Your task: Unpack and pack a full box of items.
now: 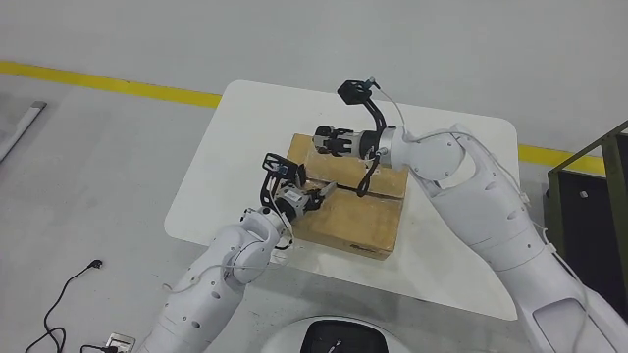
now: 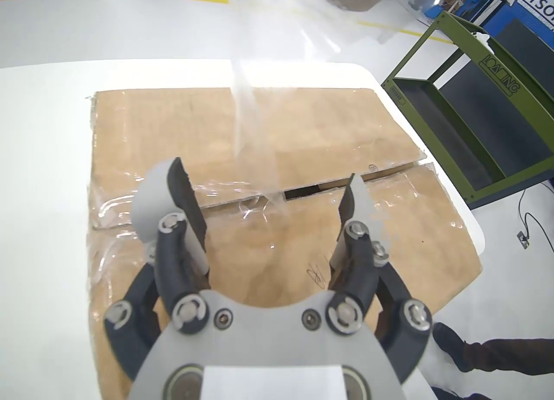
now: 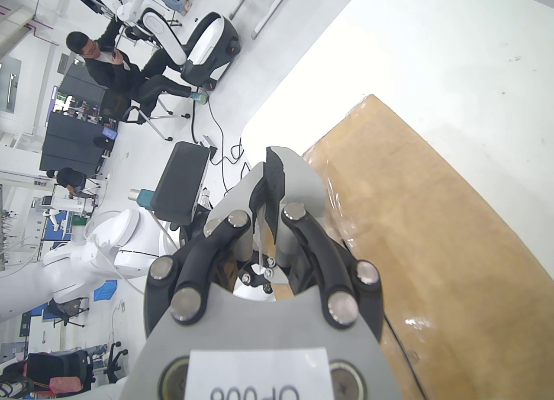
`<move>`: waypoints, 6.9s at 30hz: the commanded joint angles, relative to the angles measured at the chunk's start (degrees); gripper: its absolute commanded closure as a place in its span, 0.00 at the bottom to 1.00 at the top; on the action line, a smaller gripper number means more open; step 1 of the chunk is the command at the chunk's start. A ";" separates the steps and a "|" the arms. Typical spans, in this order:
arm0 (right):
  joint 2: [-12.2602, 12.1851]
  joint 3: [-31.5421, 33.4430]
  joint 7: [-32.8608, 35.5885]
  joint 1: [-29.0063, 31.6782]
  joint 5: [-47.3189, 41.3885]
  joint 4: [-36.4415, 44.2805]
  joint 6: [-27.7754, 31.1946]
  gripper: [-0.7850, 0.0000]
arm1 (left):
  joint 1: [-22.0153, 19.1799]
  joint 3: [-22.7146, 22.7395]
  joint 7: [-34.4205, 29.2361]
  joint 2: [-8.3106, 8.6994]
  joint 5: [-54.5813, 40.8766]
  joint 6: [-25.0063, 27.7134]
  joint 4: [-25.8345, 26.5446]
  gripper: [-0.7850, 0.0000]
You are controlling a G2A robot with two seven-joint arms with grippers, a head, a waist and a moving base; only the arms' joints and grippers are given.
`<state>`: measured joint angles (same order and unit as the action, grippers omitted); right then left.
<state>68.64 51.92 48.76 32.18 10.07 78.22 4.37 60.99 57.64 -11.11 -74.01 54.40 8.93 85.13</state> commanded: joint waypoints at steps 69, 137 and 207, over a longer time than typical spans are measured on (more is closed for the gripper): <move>0.73 7.77 3.78 12.22 -20.96 -14.71 8.83 1.00 | -1.14 18.57 -1.93 1.20 -21.83 8.54 -6.34 1.00; 5.57 -0.62 -0.79 6.93 -22.54 -21.02 13.04 1.00 | 3.14 25.22 -10.94 5.79 21.93 -0.68 -0.61 0.00; 23.03 -11.80 -10.07 -10.56 -20.27 -57.18 17.53 1.00 | 8.47 35.82 -25.25 9.88 7.51 19.52 14.74 0.00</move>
<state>91.63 40.03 38.67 21.58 -10.28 21.13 21.92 69.52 93.38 -36.26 -64.21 61.65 28.49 99.75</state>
